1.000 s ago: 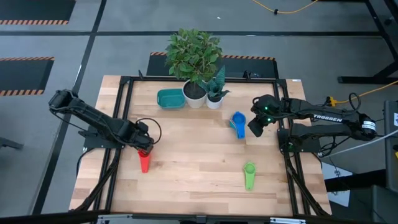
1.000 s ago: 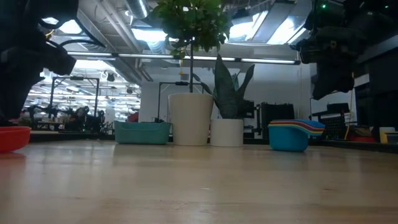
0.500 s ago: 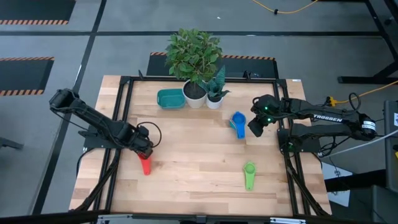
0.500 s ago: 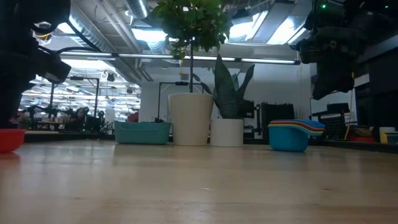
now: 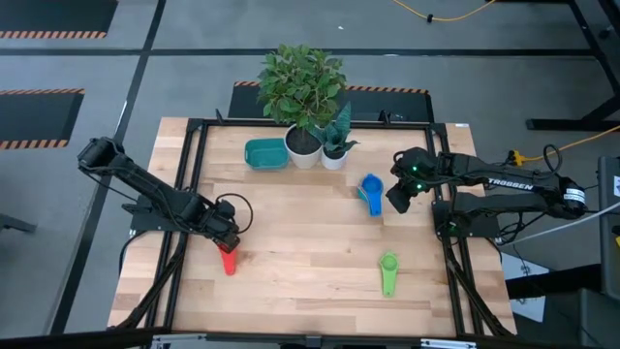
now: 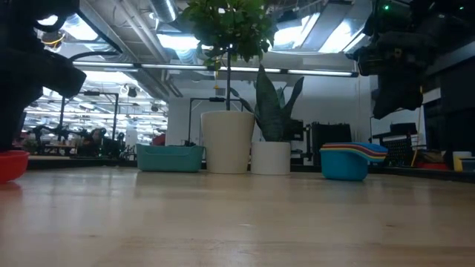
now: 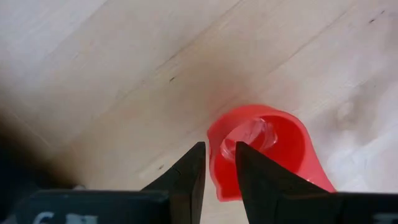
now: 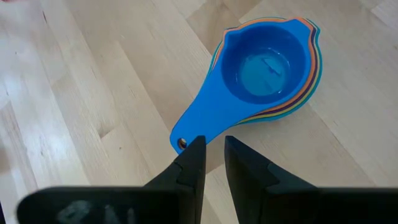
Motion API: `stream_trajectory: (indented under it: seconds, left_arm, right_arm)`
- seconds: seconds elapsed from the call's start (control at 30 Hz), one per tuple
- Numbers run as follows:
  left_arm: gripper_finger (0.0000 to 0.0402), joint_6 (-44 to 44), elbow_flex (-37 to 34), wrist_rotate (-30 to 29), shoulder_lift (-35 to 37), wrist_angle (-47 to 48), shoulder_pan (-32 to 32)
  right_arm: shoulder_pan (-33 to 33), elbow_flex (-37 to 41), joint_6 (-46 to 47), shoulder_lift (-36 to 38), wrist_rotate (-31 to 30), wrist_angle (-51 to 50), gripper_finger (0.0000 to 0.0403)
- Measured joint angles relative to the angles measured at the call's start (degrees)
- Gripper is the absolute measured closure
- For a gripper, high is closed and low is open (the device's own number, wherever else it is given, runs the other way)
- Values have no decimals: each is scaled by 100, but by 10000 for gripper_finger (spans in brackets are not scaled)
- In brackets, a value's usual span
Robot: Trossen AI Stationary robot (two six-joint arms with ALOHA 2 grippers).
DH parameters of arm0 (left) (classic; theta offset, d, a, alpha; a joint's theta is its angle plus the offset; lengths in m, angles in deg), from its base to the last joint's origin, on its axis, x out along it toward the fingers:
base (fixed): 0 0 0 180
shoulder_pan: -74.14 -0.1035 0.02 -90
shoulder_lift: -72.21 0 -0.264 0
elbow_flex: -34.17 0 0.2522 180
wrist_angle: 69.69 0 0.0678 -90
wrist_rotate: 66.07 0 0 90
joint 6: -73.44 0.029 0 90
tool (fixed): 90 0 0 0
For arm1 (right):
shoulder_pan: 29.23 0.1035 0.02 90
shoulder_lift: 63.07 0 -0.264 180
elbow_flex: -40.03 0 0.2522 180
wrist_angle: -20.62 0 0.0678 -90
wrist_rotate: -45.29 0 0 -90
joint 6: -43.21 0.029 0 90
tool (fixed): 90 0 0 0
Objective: Nest measuring cups in basket
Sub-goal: Stack the red measuring cup on top of the light blue measuring cup
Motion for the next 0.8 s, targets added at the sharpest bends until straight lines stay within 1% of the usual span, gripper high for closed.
stream_trajectory:
  seconds: [0.33, 0.57, 0.8]
  left_arm:
    - [321, 48, 0, -1, -13, 134, 95]
    - [321, 42, 2, -2, -273, 88, 368]
    - [328, 36, 2, -2, -576, -30, 400]
  right_arm:
    - [0, 0, 0, -1, -2, -2, 338]
    - [-1, 2, 0, -2, -2, 0, 338]
    - [0, 2, 0, -2, -2, 6, 338]
